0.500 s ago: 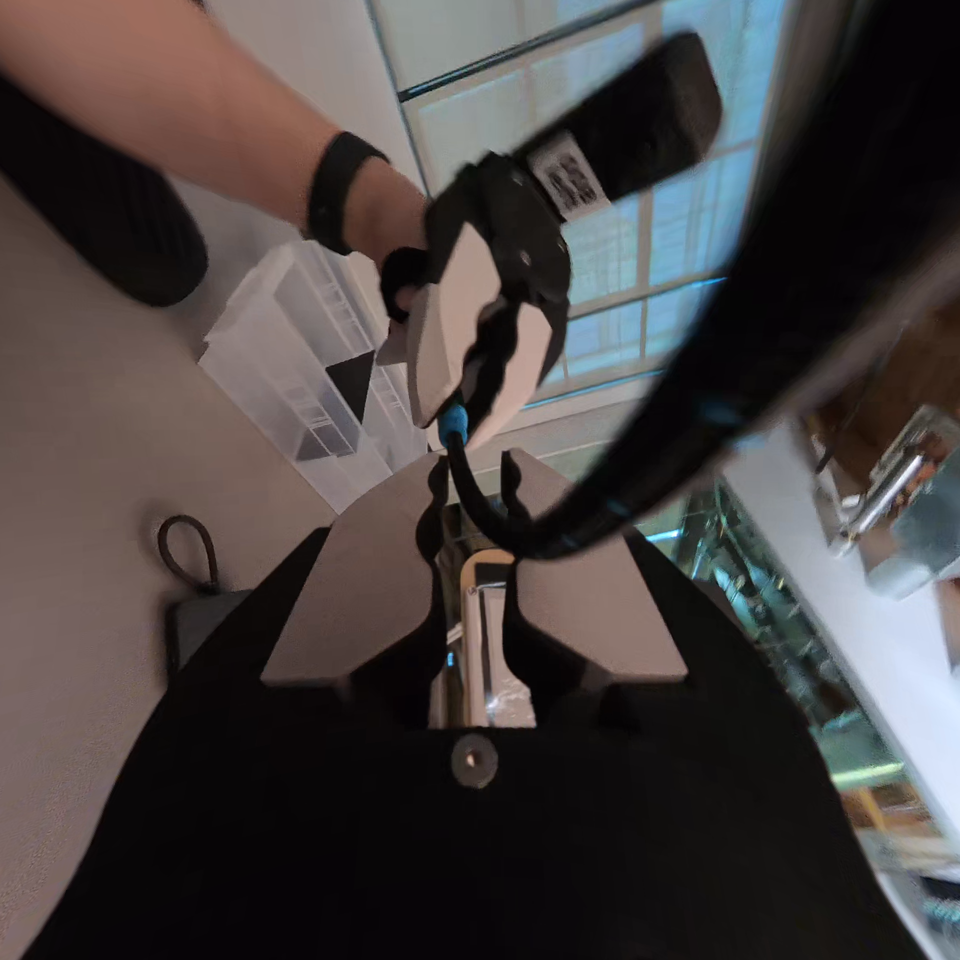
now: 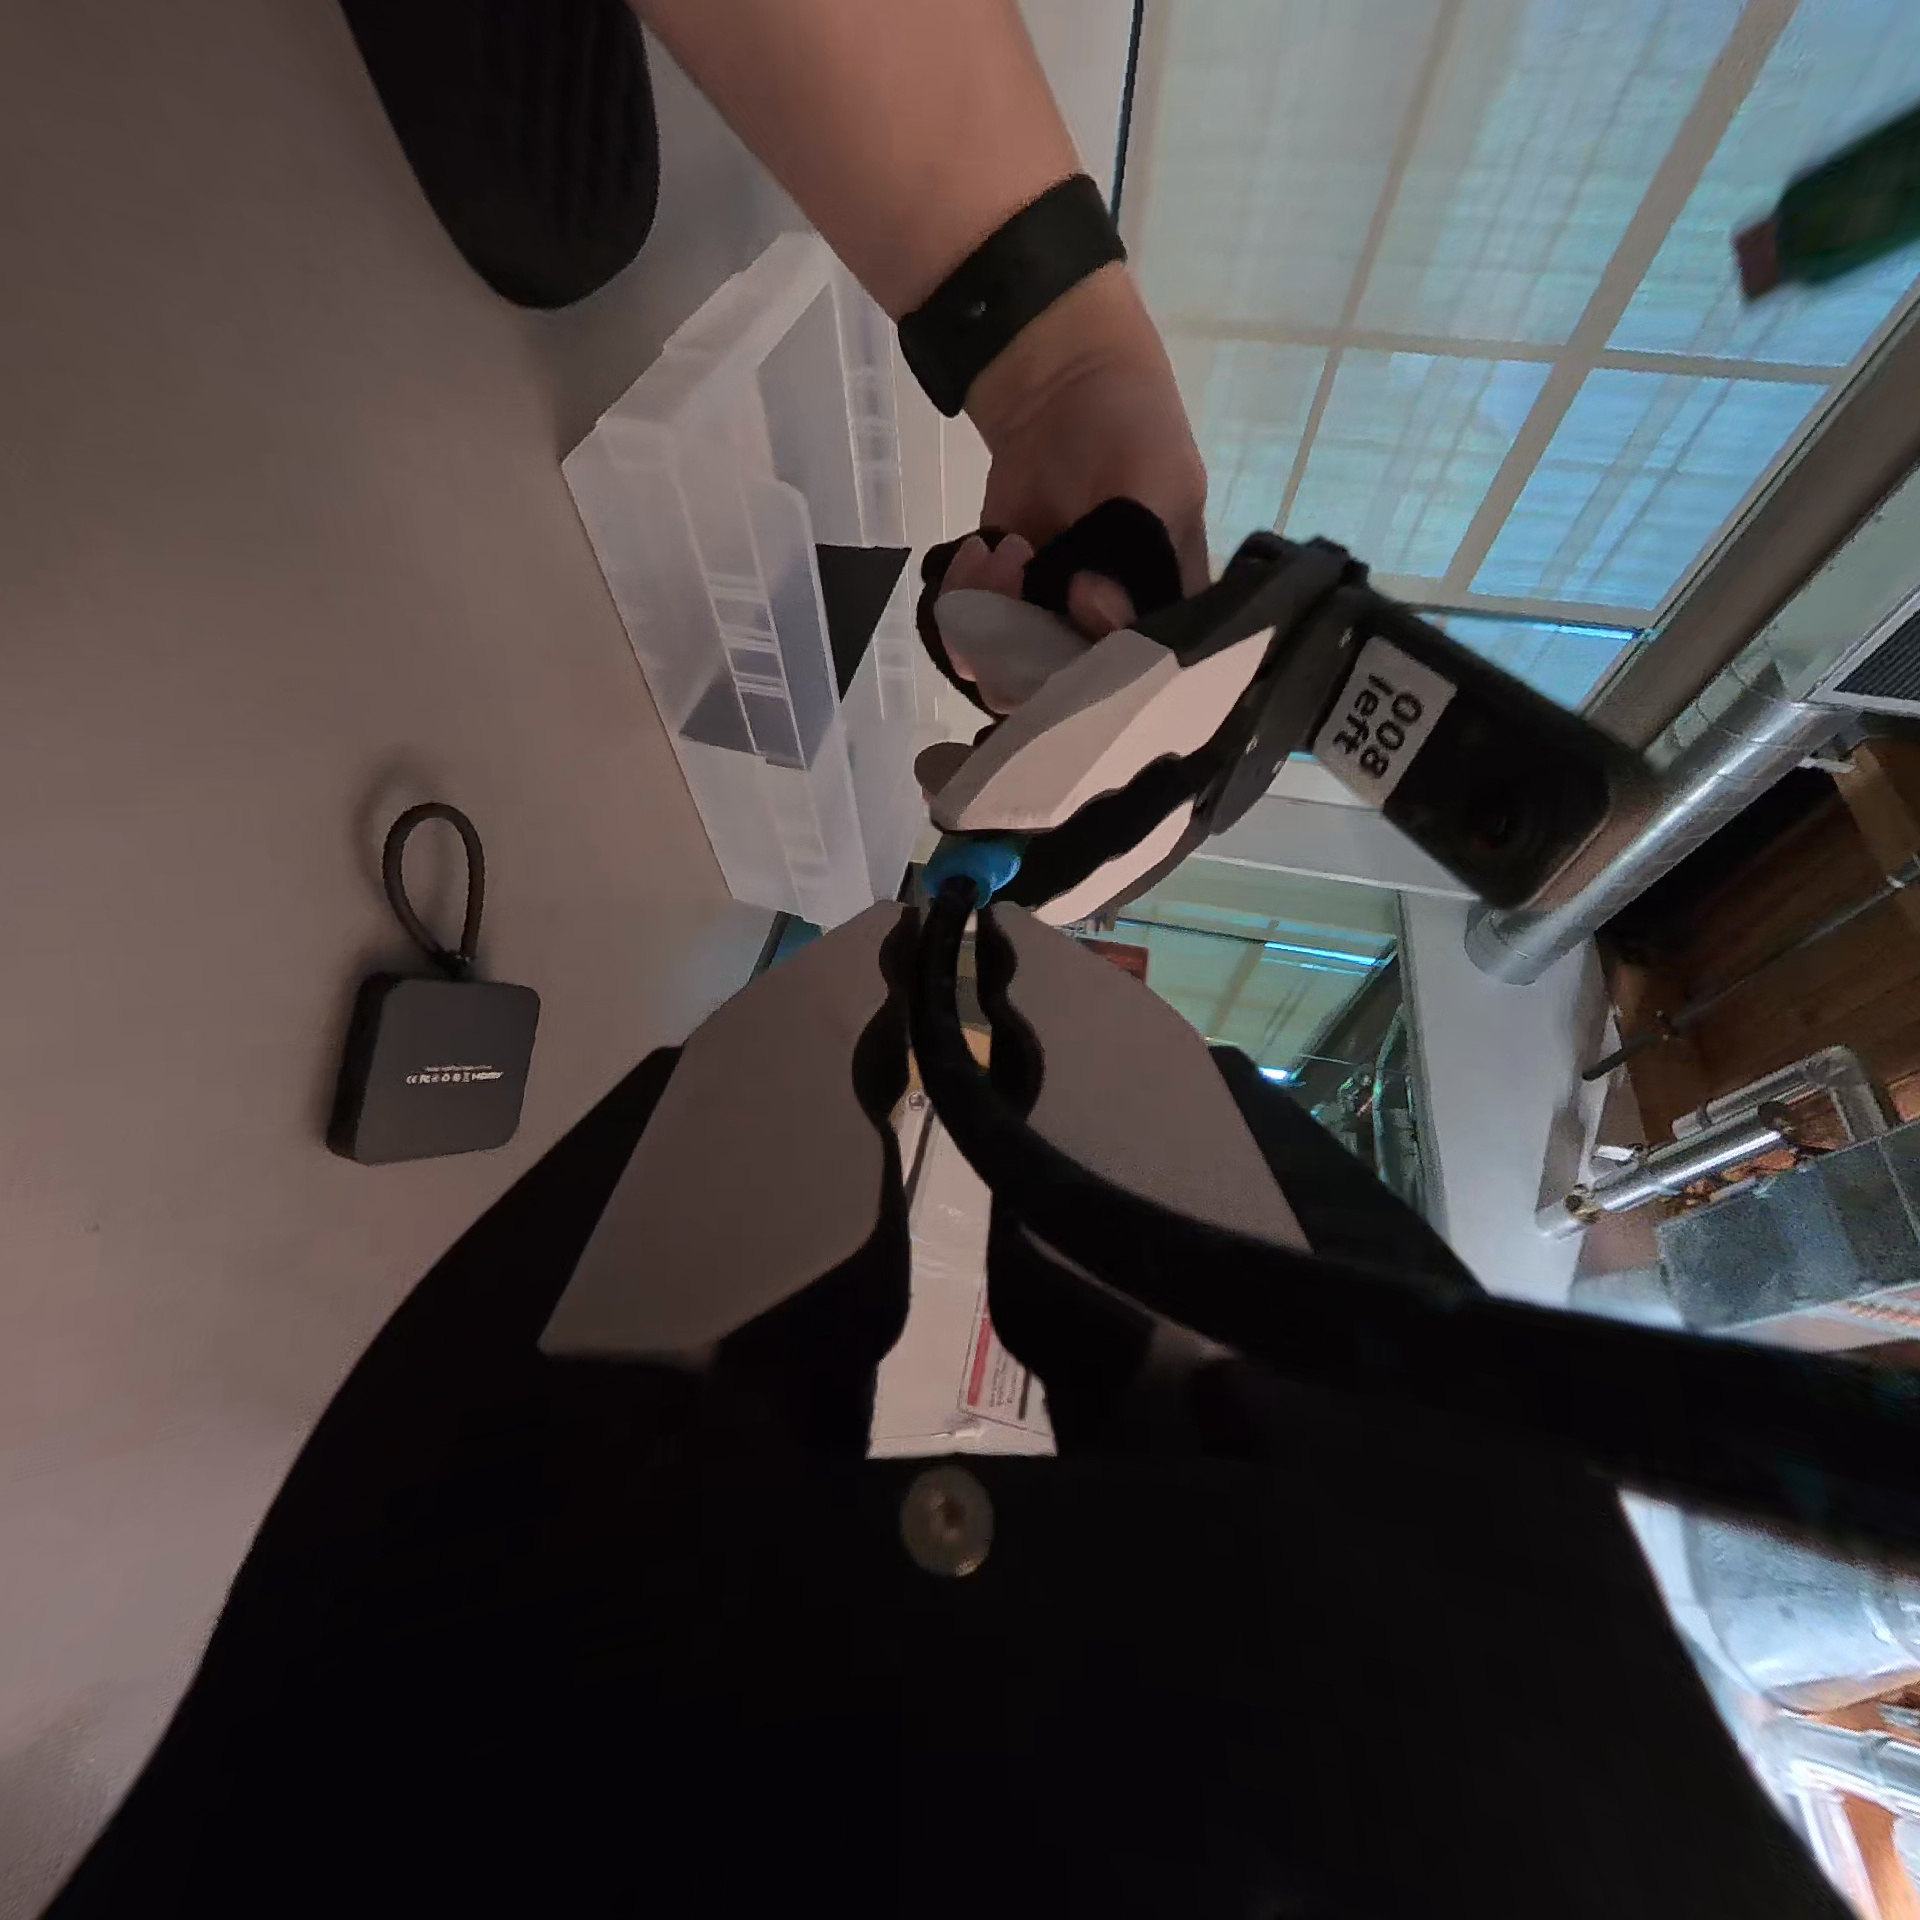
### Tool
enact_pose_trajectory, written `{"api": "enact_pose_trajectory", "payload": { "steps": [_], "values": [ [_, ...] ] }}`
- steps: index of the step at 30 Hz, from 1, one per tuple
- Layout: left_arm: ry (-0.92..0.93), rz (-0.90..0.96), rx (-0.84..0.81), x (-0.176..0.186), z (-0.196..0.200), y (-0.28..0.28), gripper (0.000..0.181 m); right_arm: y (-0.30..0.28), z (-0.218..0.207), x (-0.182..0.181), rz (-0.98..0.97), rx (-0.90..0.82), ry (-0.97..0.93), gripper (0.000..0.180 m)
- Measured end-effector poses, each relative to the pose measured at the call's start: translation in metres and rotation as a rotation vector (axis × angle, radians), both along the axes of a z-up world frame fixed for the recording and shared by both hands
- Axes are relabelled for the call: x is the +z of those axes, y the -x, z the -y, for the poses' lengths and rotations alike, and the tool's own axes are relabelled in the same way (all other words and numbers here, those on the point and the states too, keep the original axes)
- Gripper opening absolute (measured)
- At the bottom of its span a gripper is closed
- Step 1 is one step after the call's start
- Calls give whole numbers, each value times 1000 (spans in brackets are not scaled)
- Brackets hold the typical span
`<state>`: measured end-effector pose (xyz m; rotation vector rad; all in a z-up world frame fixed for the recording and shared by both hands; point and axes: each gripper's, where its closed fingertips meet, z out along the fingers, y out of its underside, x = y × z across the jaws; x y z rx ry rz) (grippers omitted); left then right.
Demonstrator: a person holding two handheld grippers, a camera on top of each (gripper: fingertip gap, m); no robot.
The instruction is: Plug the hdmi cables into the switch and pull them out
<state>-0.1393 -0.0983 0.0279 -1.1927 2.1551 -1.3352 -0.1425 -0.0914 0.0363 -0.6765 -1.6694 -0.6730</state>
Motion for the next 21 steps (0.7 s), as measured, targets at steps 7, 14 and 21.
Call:
{"api": "enact_pose_trajectory", "payload": {
  "steps": [7, 14, 21],
  "values": [
    [171, -54, -25, 4, -1, 3, 15, 6, -1, 2, 23, 0, -92, 10],
    [263, -76, -33, 10, -3, 6, 14, 10, -3, 6, -70, 20, -56, 11],
    [471, -63, -31, 26, -11, 4, 14, 10, -9, 21, -319, 19, 73, 8]
  ]
}}
